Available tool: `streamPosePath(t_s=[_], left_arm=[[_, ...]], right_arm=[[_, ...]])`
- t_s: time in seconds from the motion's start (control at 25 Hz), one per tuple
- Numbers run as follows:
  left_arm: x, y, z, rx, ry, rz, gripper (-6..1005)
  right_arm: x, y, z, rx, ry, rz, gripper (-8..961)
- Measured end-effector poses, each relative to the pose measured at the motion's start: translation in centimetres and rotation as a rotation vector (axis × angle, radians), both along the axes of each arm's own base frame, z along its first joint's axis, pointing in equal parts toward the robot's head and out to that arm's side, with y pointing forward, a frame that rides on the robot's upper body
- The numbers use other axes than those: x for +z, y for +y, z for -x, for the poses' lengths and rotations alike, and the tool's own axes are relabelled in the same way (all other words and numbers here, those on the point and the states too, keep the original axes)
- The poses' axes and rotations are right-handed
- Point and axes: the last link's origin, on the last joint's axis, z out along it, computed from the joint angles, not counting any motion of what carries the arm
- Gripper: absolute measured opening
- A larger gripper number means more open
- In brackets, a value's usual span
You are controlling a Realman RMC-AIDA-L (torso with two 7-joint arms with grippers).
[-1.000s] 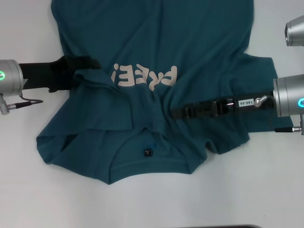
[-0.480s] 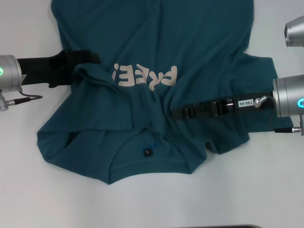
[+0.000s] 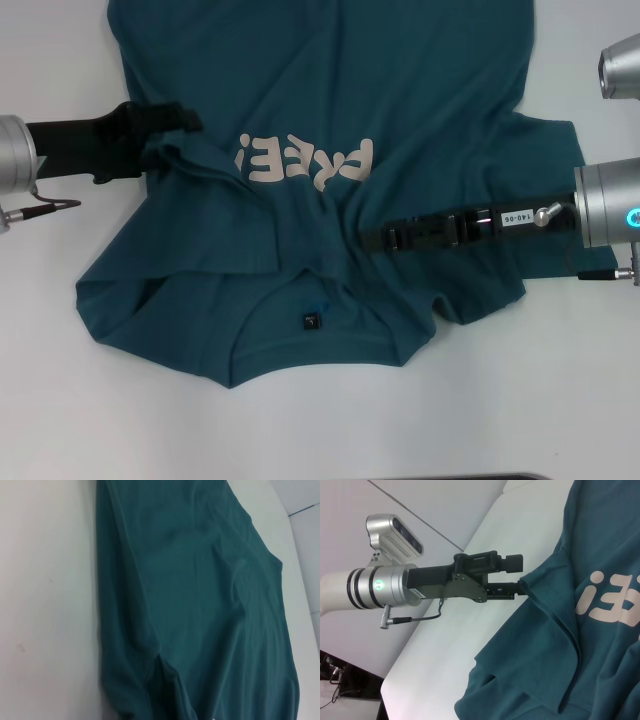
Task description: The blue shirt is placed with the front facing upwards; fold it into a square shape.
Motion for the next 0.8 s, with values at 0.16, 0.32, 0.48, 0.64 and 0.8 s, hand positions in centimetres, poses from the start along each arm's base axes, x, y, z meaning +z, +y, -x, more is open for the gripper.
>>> streamPosePath(t_s=[0.16,0.32,0.48,0.64,0.8], left_arm=[[-0.4,0.0,-0.4,-0.01,-0.004,0.009,783],[-0.8,0.1,-1.2,-0.033,-0.029,0.014,782],[-0.2,0.3,-2.0,-0.059,-0.063,-0.007,782],[0.0,0.2,-2.3,-0.075,-0.075,-0.001,783],[-0.3,0.1,-2.7,-0.097,-0.084,0.015,783]], right_arm=[[0.0,0.0,0.0,0.0,0.0,0.0,915],[0.0,0.0,0.0,0.0,0.0,0.0,915],[0.0,0.0,0.0,-0.002,0.0,0.001,915],[0.0,0.0,-0.1,-0.003,-0.001,0.0,914],[-0.1,0.0,-0.1,-0.003,-0.003,-0.001,914]])
